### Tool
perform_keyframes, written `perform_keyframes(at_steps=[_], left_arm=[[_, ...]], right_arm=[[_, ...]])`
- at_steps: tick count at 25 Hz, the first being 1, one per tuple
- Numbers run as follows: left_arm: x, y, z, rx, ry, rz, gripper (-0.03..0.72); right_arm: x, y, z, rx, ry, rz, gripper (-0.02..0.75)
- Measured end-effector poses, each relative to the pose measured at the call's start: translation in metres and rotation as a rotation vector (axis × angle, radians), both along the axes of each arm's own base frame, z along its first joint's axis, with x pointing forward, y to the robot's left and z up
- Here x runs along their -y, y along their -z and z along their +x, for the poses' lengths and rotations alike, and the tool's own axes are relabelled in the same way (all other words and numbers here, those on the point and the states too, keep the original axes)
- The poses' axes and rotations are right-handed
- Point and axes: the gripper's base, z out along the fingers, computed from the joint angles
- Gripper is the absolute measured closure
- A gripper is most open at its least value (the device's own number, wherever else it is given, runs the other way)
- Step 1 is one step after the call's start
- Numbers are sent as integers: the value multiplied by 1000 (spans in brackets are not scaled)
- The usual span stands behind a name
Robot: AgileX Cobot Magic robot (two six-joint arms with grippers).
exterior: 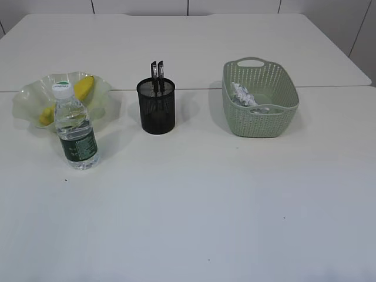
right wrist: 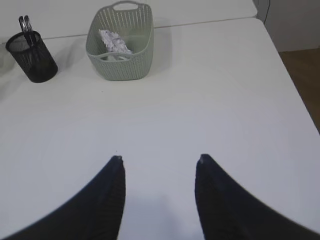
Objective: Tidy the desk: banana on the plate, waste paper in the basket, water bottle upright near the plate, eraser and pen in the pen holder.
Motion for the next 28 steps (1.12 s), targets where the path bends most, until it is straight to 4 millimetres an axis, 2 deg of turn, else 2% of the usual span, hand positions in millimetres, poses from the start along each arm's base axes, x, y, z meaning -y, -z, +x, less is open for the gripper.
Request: perform_keyframes(at_steps=[9,14,17,23,28], left_arm=[[1,20,-11,29,1,3,245],[1,31,-17,45,3,2,249],[1,33,-16,38,6,1,254],[1,35,-15,28,7,18,257],[-2,50,-2,1,1,37,236]], right_arm=[[3,6,-49,187,8,1,395],[4,25,-67,243,8,4,395],[3,40,-64,219,1,9,395],[-1,70,-42,86,-22,27,394],[-2,93,-28,-9,-28,12,357]])
